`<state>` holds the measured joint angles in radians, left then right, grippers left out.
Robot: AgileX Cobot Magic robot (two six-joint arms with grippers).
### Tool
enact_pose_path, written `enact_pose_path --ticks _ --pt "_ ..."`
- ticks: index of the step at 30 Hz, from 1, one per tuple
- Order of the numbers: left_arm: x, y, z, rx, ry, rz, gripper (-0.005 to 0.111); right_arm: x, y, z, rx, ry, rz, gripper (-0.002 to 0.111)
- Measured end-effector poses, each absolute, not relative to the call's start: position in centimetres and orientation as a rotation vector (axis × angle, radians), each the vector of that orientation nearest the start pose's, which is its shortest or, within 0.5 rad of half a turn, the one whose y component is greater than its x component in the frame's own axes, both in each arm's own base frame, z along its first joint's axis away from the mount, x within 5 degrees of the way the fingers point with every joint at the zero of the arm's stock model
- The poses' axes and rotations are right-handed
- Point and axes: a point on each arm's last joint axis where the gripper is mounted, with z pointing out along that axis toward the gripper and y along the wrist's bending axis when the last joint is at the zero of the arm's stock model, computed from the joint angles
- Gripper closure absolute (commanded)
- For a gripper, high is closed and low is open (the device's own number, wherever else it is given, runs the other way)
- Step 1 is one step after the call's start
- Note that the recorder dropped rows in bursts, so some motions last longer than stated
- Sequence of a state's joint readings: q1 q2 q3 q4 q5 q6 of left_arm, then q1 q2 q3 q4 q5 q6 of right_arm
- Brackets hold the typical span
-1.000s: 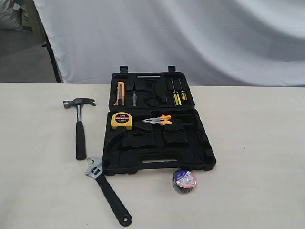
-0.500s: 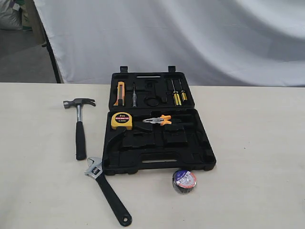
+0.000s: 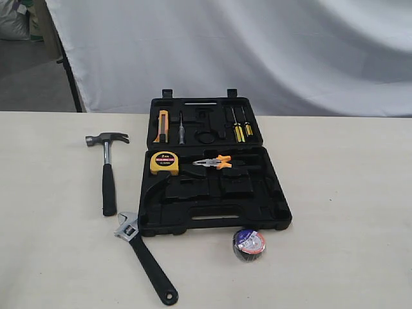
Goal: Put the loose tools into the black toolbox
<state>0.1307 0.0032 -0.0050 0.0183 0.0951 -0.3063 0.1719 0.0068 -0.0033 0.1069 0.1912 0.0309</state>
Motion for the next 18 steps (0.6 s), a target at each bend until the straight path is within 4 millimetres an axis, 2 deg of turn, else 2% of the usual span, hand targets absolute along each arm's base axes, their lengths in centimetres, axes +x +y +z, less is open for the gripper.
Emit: enact_pose_path --ticks 5,11,18 --pt "5.6 0.8 20.6 -0.329 1.543 -0.122 0.106 5.5 1.1 19.7 -0.043 1.675 0.251 0.109" --pt "5.6 0.8 20.6 -0.329 1.543 -0.122 0.106 5.6 1.2 20.6 0.148 1.581 0.451 0.109" --pt "5.6 0.8 20.6 -0.329 1.543 -0.122 0.106 5.6 0.9 21.6 0.219 1.473 0.508 0.109"
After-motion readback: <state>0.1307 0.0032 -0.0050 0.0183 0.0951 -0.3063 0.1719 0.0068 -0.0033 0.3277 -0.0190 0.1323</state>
